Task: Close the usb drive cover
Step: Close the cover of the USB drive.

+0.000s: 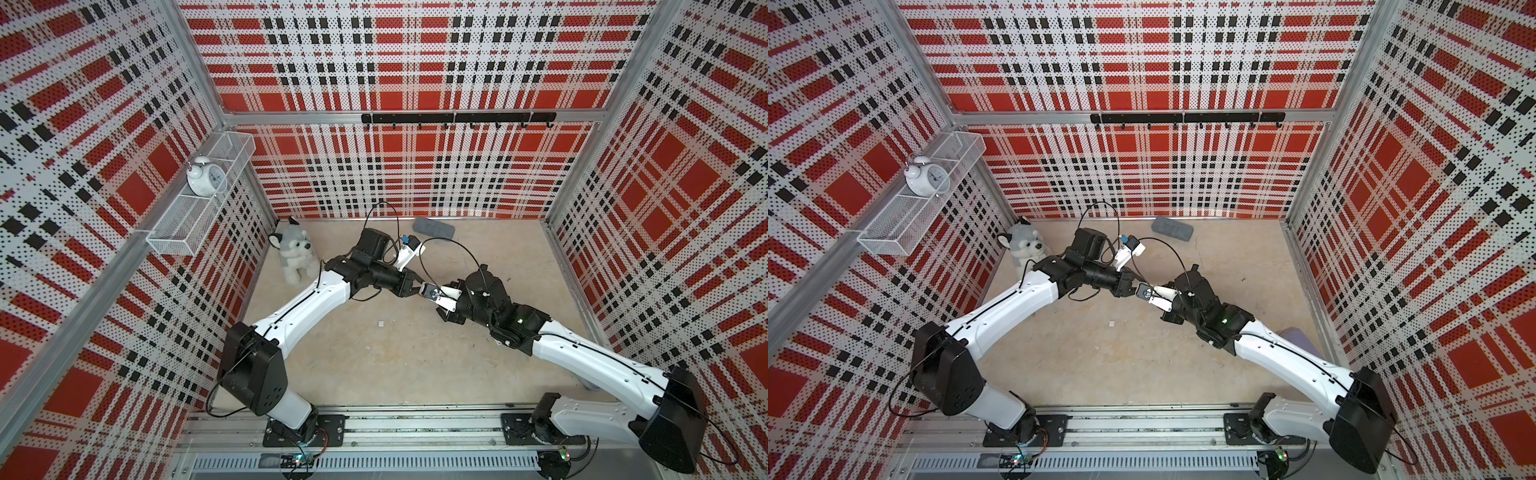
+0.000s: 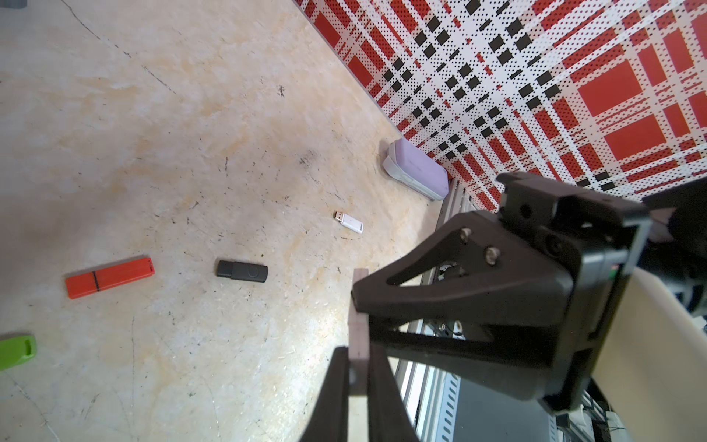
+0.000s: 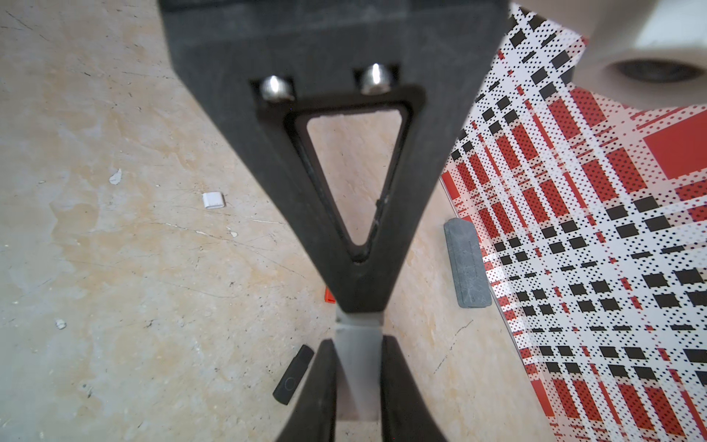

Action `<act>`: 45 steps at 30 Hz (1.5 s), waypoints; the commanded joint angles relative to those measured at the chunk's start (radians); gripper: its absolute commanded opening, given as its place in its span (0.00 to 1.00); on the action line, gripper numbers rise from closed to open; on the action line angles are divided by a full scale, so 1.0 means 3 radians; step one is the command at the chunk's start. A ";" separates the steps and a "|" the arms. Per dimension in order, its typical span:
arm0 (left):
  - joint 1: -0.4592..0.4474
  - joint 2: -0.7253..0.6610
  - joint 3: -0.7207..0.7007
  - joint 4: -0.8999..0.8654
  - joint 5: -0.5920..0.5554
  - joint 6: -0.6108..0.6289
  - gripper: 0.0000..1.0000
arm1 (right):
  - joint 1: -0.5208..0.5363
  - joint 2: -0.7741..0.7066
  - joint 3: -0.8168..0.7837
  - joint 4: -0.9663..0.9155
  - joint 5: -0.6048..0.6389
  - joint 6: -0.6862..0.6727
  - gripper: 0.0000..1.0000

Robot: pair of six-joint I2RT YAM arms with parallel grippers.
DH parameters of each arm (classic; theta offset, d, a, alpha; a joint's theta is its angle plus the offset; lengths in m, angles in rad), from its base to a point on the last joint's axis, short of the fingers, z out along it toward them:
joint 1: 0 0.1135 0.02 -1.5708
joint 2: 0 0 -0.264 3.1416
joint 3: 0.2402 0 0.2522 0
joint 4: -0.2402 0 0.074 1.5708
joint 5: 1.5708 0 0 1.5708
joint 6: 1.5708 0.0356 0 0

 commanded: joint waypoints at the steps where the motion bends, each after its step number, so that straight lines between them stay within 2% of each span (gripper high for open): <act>1: -0.0170 0.0076 -0.0078 0.0149 0.0216 0.0022 0.12 | 0.0156 -0.0159 0.0112 0.1082 -0.0630 0.0115 0.00; 4: -0.0175 0.0101 -0.0121 0.0125 0.0192 0.0014 0.12 | 0.0156 -0.0187 0.0102 0.1217 -0.0665 0.0191 0.00; 8: -0.0177 0.0074 -0.0121 0.0128 0.0245 0.0027 0.14 | 0.0156 -0.0192 0.0097 0.1319 -0.0473 0.0276 0.00; 13: -0.0176 0.0090 -0.0104 0.0103 0.0398 0.0073 0.14 | 0.0156 -0.0171 0.0130 0.1223 -0.0697 0.0196 0.00; 20: -0.0082 0.0027 -0.0053 0.0024 0.0161 0.0087 0.09 | 0.0159 -0.0179 0.0123 0.1053 -0.0429 0.0075 0.00; 21: -0.0058 -0.0009 -0.0053 0.0053 0.0130 0.0056 0.16 | 0.0159 -0.0191 0.0103 0.0994 -0.0371 0.0061 0.00; 26: 0.0032 -0.0200 -0.0098 0.0293 0.0144 -0.0077 0.27 | 0.0161 -0.0256 -0.0053 0.0799 -0.0160 0.0042 0.00; 27: 0.0034 -0.0231 -0.0100 0.0326 0.0144 -0.0098 0.33 | 0.0161 -0.0259 -0.0078 0.0757 -0.0154 0.0062 0.00; 33: 0.0048 -0.0304 -0.0112 0.0380 0.0169 -0.0130 0.47 | 0.0158 -0.0248 -0.0141 0.0670 -0.0143 0.0135 0.00; 35: 0.0050 -0.0314 -0.0116 0.0416 0.0209 -0.0139 0.48 | 0.0161 -0.0247 -0.0155 0.0669 -0.0133 0.0146 0.00; 45: 0.0120 -0.0543 -0.0264 0.0766 0.0240 -0.0255 0.77 | 0.0156 -0.0153 -0.0196 0.0603 -0.0108 0.0258 0.00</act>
